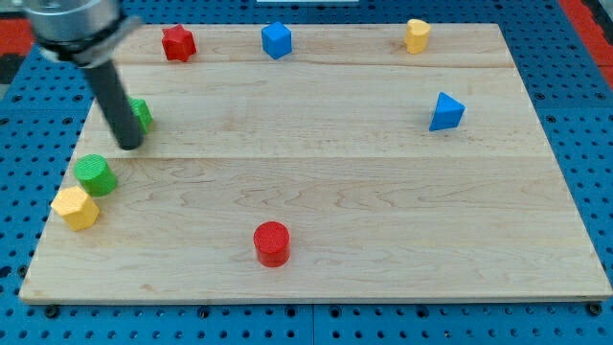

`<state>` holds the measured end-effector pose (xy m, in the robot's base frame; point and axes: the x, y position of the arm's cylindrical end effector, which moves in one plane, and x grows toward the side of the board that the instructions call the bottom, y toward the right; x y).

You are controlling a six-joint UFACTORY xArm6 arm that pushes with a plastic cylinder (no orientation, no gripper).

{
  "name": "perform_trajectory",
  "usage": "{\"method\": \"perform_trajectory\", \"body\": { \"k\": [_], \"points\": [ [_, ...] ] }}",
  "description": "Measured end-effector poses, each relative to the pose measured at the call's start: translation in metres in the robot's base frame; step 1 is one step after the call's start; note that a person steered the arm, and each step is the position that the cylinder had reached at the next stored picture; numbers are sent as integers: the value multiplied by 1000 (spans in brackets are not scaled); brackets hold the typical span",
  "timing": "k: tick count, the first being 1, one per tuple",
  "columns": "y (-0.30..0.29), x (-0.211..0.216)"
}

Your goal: Move the green circle near to the red circle

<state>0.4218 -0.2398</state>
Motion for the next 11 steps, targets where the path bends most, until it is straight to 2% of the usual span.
{"method": "perform_trajectory", "body": {
  "k": [2,3,4,6,7,8,11],
  "points": [
    [-43,16],
    [-48,42],
    [-34,49],
    [108,63],
    [145,71],
    [111,75],
    [159,84]
  ]
}}
